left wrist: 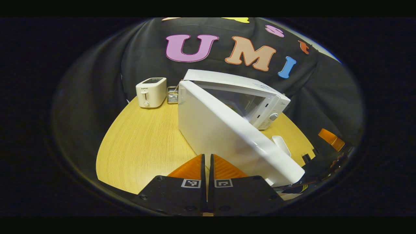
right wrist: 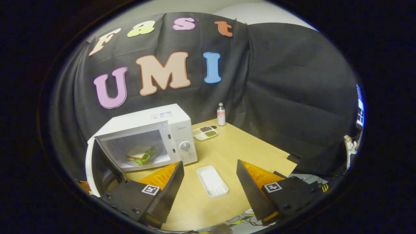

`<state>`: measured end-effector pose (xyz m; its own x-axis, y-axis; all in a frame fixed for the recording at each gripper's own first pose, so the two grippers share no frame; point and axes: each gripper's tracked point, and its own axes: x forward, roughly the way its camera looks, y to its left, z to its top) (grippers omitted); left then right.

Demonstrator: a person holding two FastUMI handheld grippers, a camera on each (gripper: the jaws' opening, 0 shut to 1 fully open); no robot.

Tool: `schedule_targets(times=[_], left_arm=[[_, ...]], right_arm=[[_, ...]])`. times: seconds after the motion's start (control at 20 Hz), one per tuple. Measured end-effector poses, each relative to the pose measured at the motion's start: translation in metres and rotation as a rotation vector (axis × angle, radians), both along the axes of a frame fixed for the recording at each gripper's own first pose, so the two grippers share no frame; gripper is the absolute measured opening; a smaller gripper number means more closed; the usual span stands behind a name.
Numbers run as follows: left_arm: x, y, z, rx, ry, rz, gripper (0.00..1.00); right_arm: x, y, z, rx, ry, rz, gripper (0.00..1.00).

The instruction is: Open the microwave oven with the left hand, put the food in, and close the microwave oven.

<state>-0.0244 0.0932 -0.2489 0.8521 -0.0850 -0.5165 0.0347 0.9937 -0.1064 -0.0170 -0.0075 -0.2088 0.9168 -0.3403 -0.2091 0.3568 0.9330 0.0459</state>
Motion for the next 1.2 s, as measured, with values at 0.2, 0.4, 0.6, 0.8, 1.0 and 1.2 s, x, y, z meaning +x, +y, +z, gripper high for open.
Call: schedule_targets(times=[0.2,0.4,0.6,0.8,1.0,1.2], left_arm=[[0.006,-0.013,0.006,0.033,-0.015,0.059,0.01],[0.008,-0.032,0.011,0.03,-0.024,0.098,0.01],[0.001,-0.055,0.016,0.057,-0.04,0.112,0.01],[0.009,-0.082,0.023,0.087,-0.058,0.087,0.01],[0.023,-0.106,0.024,0.115,-0.077,0.052,0.01],[0.044,-0.125,0.03,0.122,-0.105,0.034,0.01]], right_arm=[[0.018,-0.03,-0.005,0.042,0.004,0.04,1.0],[0.038,-0.055,-0.007,0.086,0.002,0.067,1.0],[0.054,-0.073,-0.009,0.132,-0.007,0.1,1.0],[0.057,-0.09,-0.012,0.151,-0.001,0.119,1.0],[0.055,-0.102,-0.01,0.131,0.004,0.153,1.0],[0.051,-0.111,-0.004,0.102,-0.007,0.184,1.0]])
